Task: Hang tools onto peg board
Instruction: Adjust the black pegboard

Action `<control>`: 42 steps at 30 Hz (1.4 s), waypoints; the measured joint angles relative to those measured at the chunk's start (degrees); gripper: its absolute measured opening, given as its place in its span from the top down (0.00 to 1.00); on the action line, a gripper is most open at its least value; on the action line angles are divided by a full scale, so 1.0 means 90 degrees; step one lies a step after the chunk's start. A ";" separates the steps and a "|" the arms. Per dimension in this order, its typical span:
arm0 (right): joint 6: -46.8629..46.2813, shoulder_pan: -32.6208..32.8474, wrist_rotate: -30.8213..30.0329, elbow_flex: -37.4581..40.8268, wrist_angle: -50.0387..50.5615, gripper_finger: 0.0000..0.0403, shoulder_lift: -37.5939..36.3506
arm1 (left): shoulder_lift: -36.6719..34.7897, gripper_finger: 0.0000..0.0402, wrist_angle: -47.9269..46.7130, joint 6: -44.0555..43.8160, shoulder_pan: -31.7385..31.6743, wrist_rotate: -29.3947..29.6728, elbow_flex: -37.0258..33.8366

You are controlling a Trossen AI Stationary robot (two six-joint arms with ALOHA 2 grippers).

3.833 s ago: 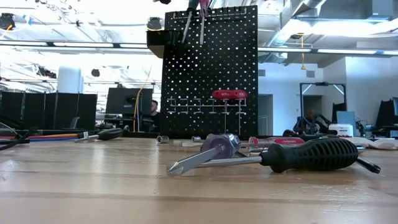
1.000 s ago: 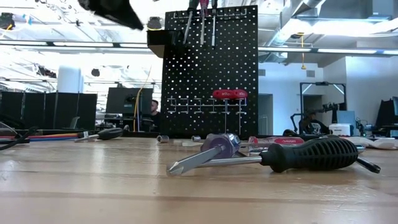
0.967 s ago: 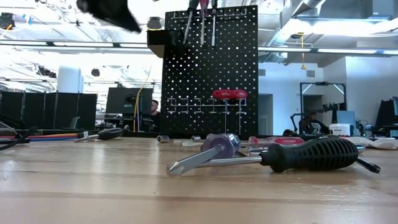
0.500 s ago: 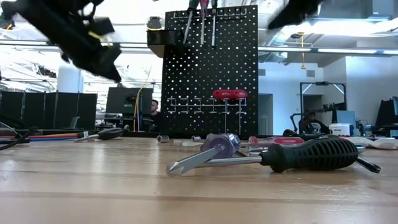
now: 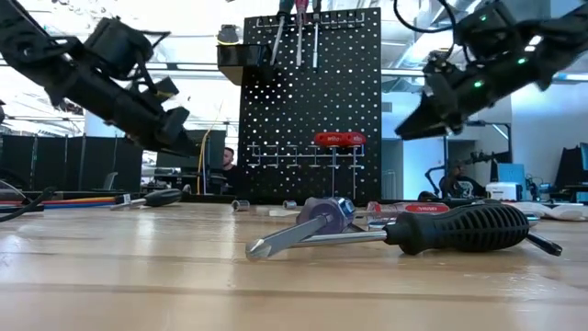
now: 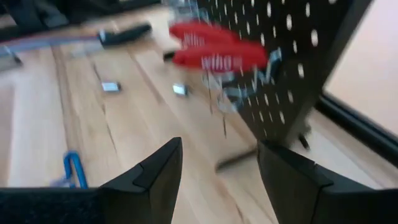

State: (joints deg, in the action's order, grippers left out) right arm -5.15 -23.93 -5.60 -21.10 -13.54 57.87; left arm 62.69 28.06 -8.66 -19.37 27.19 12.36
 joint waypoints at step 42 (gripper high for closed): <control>0.0577 -0.1857 0.0126 -0.0869 -0.2239 0.97 0.3291 | 0.2312 0.58 0.1779 -0.0135 0.0104 -0.0392 0.0299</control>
State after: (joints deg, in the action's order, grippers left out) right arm 0.04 -40.64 -4.47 -28.93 -33.69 87.48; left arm 83.50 44.07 -9.87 -18.44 23.66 15.05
